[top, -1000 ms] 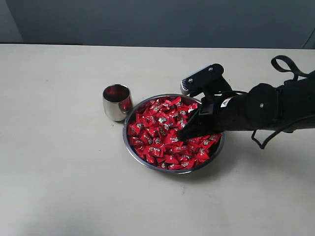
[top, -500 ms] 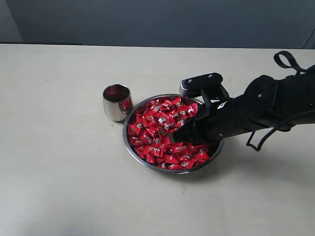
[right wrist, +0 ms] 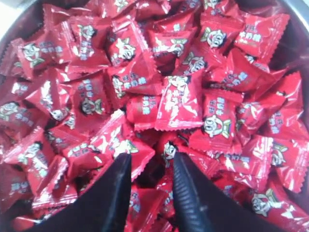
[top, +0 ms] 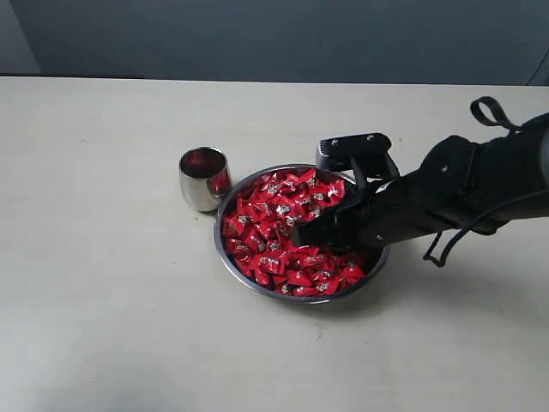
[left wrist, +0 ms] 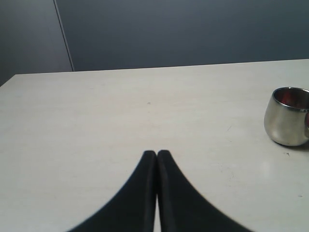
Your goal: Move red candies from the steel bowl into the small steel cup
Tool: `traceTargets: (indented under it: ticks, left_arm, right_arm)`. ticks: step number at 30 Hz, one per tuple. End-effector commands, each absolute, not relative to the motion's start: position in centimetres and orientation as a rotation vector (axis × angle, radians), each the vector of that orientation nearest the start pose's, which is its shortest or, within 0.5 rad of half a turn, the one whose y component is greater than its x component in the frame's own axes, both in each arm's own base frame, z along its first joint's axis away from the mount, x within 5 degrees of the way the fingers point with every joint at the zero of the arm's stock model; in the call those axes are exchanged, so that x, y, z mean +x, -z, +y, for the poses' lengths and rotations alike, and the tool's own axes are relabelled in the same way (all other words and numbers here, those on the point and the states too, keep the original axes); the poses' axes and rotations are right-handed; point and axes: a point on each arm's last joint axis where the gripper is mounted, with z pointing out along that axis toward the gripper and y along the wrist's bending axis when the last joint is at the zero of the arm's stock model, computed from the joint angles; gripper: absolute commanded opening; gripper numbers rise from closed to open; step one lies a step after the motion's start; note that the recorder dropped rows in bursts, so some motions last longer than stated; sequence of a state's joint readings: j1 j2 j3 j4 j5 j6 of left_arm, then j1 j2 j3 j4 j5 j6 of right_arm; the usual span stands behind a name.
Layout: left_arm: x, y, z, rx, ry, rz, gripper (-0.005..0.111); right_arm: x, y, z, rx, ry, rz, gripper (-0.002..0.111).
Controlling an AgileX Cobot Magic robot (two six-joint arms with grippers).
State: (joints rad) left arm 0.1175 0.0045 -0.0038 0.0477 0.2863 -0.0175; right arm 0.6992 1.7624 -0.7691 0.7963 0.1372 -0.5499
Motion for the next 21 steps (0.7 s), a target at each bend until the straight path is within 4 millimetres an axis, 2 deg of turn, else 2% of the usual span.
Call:
traceTargets:
  ticks: [1,21]
  left_arm:
    - [5.42,-18.75,0.76,-0.092,-0.114,1.767,0.0]
    - [5.42,-18.75,0.76,-0.092,-0.114,1.767,0.0]
  right_arm:
    - [23.84,-11.83,20.81,-0.576,-0.43,2.585,0.03]
    - [24.18,-12.43,21.63,-0.575,-0.49,2.601,0.03]
